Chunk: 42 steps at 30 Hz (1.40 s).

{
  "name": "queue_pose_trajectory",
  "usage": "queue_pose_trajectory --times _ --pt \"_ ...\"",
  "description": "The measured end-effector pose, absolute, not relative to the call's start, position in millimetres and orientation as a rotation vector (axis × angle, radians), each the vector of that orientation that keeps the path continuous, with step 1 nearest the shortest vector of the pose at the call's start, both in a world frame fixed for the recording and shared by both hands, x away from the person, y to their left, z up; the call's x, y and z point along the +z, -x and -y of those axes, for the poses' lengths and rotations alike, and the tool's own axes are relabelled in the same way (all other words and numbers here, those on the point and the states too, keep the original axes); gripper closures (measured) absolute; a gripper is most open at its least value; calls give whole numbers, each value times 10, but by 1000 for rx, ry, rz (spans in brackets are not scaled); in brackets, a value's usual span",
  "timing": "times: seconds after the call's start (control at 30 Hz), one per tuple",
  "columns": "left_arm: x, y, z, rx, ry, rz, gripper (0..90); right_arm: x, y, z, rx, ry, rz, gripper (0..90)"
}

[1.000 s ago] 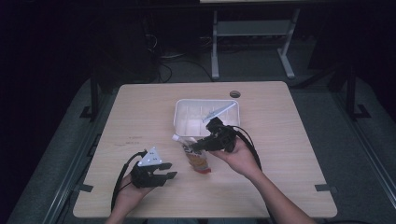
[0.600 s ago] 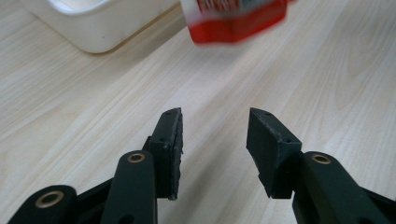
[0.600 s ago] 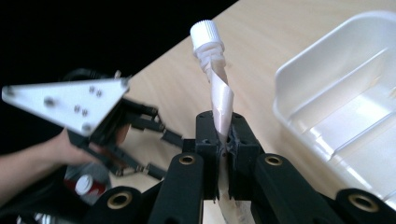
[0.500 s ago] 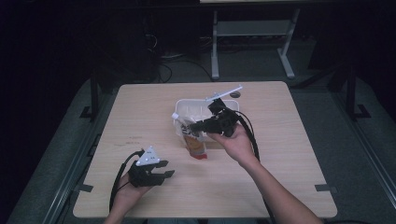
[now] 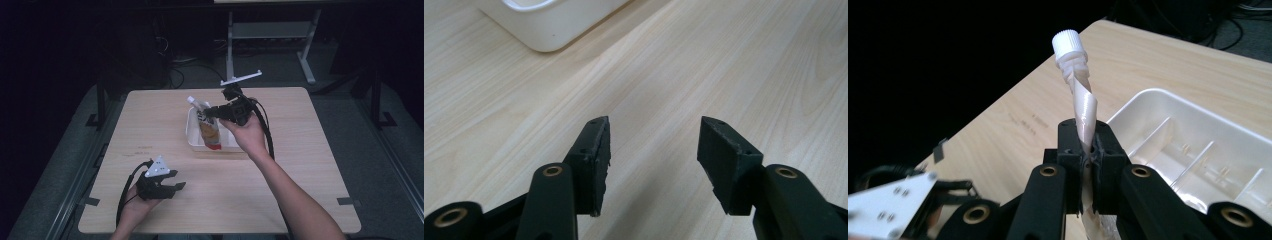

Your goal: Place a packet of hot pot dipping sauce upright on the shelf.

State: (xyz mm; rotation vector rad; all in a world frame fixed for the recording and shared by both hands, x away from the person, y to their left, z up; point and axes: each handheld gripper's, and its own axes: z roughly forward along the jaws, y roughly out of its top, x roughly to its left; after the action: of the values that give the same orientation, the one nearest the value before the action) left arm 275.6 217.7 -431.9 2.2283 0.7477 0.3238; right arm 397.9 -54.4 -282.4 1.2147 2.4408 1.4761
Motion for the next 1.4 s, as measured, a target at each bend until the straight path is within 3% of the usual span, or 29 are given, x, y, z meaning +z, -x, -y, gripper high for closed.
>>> queue_pose_trajectory --times 0.6,1.4 --pt "-4297 -2737 -2189 329 -2225 -741 437 -2899 -4397 299 1368 -1362 -2308 845" --pt "-4292 -2719 -2198 327 -2209 -744 440 -3102 -4684 125 1279 -1474 -2218 844"
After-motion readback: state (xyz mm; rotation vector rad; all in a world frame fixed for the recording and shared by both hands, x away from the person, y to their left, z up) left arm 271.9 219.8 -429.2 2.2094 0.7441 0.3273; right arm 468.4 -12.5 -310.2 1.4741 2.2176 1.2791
